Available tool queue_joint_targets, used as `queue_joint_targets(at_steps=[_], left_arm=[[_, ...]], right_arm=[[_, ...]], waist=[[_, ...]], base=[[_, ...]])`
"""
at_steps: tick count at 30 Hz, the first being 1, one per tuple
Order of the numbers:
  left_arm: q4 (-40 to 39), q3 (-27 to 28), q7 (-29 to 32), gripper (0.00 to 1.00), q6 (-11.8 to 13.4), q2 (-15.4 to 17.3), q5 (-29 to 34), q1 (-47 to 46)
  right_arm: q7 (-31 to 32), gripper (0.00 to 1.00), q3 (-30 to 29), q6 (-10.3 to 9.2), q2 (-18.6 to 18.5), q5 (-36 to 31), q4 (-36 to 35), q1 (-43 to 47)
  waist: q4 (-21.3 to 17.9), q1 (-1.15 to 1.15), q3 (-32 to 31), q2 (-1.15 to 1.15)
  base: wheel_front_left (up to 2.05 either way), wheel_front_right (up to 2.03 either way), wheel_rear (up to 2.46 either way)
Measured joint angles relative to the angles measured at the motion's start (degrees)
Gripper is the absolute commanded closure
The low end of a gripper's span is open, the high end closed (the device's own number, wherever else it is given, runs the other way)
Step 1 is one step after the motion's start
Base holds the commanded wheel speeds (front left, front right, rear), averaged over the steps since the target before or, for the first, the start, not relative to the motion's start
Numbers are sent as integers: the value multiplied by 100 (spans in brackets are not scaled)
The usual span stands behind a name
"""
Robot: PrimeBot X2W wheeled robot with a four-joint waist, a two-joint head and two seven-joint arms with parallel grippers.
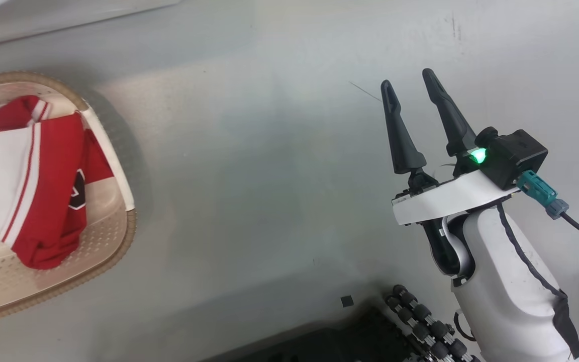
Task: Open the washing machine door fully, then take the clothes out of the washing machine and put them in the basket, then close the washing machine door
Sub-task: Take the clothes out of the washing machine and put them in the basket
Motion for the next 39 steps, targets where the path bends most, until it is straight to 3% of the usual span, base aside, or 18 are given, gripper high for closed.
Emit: queue_joint_targets(at_steps=[10, 29, 39], left_arm=[[220, -40, -910, 100, -57, -519, -289, 956], [611, -36, -2026, 100, -148, -947, -660, 2454], [706, -47, -2753, 100, -197, -1394, -847, 3503]], right_arm=[[-1, 0, -361, 46, -5, -293, 243, 17], [0, 0, -775, 125, -101, -533, 597, 410], [0, 0, -924, 154, -113, -601, 693, 655]], waist=[[328, 0, -573, 0], [933, 0, -1833, 0], [1198, -1, -2482, 0]], base=[[0, 0, 0], [0, 0, 0], [0, 0, 0]])
